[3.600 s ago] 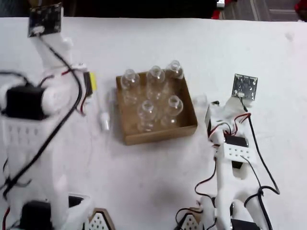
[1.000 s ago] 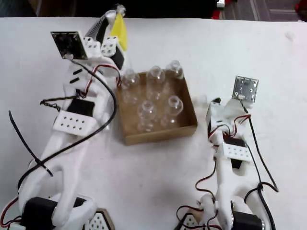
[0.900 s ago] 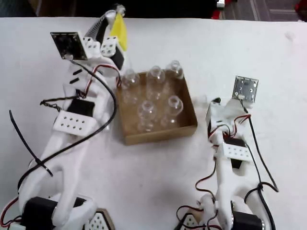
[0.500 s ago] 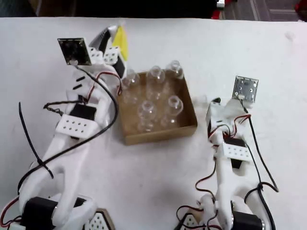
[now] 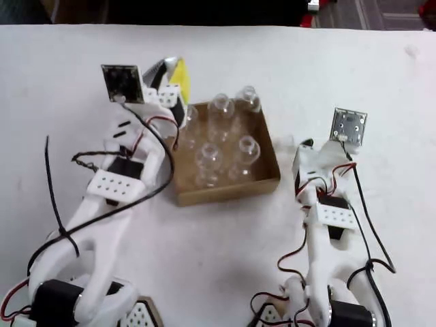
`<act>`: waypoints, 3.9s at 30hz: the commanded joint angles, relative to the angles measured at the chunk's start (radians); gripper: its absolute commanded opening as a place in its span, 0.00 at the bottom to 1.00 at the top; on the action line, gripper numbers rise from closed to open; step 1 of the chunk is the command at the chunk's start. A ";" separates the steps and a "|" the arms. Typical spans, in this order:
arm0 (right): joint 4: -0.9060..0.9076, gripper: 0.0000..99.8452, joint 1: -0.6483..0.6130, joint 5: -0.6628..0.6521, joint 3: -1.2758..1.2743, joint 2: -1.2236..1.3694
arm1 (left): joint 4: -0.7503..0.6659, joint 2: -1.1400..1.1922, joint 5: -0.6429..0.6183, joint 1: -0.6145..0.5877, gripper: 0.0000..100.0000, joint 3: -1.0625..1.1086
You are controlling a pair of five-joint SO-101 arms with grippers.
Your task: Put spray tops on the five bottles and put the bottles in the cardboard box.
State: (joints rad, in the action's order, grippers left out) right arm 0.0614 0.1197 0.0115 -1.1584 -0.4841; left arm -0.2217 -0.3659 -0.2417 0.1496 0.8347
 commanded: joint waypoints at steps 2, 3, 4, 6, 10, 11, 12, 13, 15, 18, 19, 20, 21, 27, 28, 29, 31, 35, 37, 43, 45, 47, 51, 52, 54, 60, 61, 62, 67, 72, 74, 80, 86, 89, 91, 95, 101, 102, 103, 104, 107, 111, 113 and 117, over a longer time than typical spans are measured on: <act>-0.021 0.14 0.012 -0.011 0.015 -0.001 | -0.201 -0.010 0.069 0.015 0.02 0.100; -0.021 0.14 0.012 -0.011 0.015 -0.001 | -0.238 -0.010 0.081 0.016 0.02 0.127; -0.021 0.14 0.012 -0.011 0.015 -0.001 | -0.269 -0.010 0.089 0.021 0.02 0.152; -0.021 0.14 0.012 -0.011 0.015 -0.001 | -0.308 -0.010 0.087 0.028 0.02 0.190; -0.019 0.14 0.012 -0.011 0.015 -0.001 | -0.318 -0.010 0.081 0.031 0.02 0.213; -0.018 0.14 0.012 -0.011 0.015 -0.001 | -0.316 -0.008 0.081 0.031 0.02 0.215; -0.018 0.14 0.012 -0.011 0.015 -0.001 | -0.315 -0.008 0.081 0.031 0.02 0.215; -0.018 0.14 0.012 -0.011 0.015 -0.001 | -0.315 -0.008 0.081 0.031 0.02 0.216; -0.018 0.14 0.012 -0.011 0.015 -0.001 | -0.315 -0.007 0.081 0.031 0.02 0.218; -0.018 0.14 0.012 -0.011 0.015 -0.001 | -0.321 -0.007 0.081 0.033 0.02 0.238; -0.018 0.14 0.012 -0.011 0.015 -0.001 | -0.321 -0.007 0.081 0.038 0.02 0.245; -0.018 0.14 0.012 -0.011 0.015 -0.001 | -0.321 -0.007 0.081 0.041 0.02 0.252; -0.018 0.14 0.012 -0.011 0.015 -0.001 | -0.321 -0.007 0.081 0.041 0.02 0.259; -0.018 0.14 0.012 -0.011 0.015 -0.001 | -0.321 -0.007 0.087 0.041 0.02 0.262; -0.016 0.14 0.012 -0.011 0.015 -0.001 | -0.319 -0.005 0.087 0.041 0.02 0.262; -0.016 0.14 0.012 -0.011 0.015 -0.001 | -0.319 -0.005 0.087 0.041 0.02 0.262; -0.016 0.14 0.012 -0.011 0.015 -0.001 | -0.319 -0.005 0.087 0.036 0.02 0.262; -0.016 0.14 0.012 -0.011 0.015 -0.001 | -0.318 -0.005 0.087 0.035 0.02 0.262; -0.016 0.14 0.012 -0.011 0.015 -0.001 | -0.316 -0.005 0.087 0.036 0.02 0.264; -0.015 0.14 0.012 -0.011 0.015 -0.001 | -0.322 0.050 0.087 0.036 0.02 0.255; -0.015 0.14 0.012 -0.011 0.015 -0.001 | -0.367 0.091 0.087 0.039 0.02 0.261; -0.015 0.14 0.012 -0.011 0.015 -0.001 | -0.442 0.124 0.087 0.038 0.02 0.270; -0.016 0.14 0.012 -0.011 0.015 -0.001 | -0.543 0.133 0.084 0.042 0.02 0.304; -0.018 0.14 0.012 -0.011 0.015 -0.001 | -0.542 0.133 0.084 0.042 0.02 0.307; -0.019 0.14 0.010 -0.011 0.015 -0.001 | -0.540 0.133 0.084 0.041 0.02 0.313; -0.019 0.14 0.008 -0.011 0.015 -0.001 | -0.540 0.133 0.080 0.033 0.11 0.327; -0.019 0.14 0.008 -0.011 0.015 -0.001 | -0.540 0.133 0.080 0.035 0.13 0.331; -0.019 0.14 0.008 -0.011 0.015 -0.001 | -0.540 0.133 0.078 0.036 0.14 0.333; -0.019 0.14 0.008 -0.011 0.015 -0.001 | -0.540 0.131 0.077 0.031 0.14 0.334; -0.019 0.14 0.008 -0.011 0.015 -0.001 | -0.540 0.124 0.015 0.031 0.15 0.334; -0.019 0.14 0.008 -0.011 0.015 -0.001 | -0.523 0.084 0.011 0.031 0.15 0.341; -0.019 0.14 0.008 -0.011 0.015 -0.001 | -0.226 -0.208 0.009 0.031 0.15 0.339; -0.019 0.14 0.010 -0.011 0.015 -0.001 | 0.259 -0.544 0.009 -0.036 0.15 0.221; -0.019 0.14 0.012 -0.011 0.015 -0.001 | 0.534 -0.670 0.009 -0.114 0.15 0.127; -0.019 0.14 0.012 -0.011 0.015 -0.001 | 0.703 -0.716 0.009 -0.170 0.15 0.066; -0.016 0.14 0.012 -0.011 0.015 -0.001 | 0.916 -0.720 0.017 -0.297 0.15 -0.023; -0.015 0.14 0.012 -0.011 0.015 -0.001 | 0.965 -0.647 0.187 -0.478 0.14 -0.035; -0.015 0.14 0.012 -0.011 0.015 -0.001 | 0.965 -0.624 0.216 -0.504 0.14 -0.035; -0.013 0.14 0.012 -0.011 0.015 -0.001 | 0.965 -0.599 0.244 -0.527 0.14 -0.035; -0.013 0.14 0.012 -0.011 0.015 -0.001 | 0.965 -0.572 0.264 -0.547 0.14 -0.037; -0.013 0.14 0.012 -0.011 0.015 -0.001 | 0.965 -0.476 0.301 -0.575 0.14 -0.043; -0.013 0.14 0.012 -0.011 0.015 -0.001 | 0.959 -0.348 0.302 -0.570 0.15 -0.044; -0.013 0.14 0.012 -0.011 0.015 0.002 | 0.957 -0.289 0.301 -0.562 0.15 -0.046; -0.015 0.14 0.012 -0.011 0.015 0.005 | 0.967 -0.165 0.307 -0.547 0.15 -0.095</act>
State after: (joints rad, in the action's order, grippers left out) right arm 0.0614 0.1197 0.0115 -1.1584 -0.4826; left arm 0.7419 -0.6252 0.0514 -0.4120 0.8470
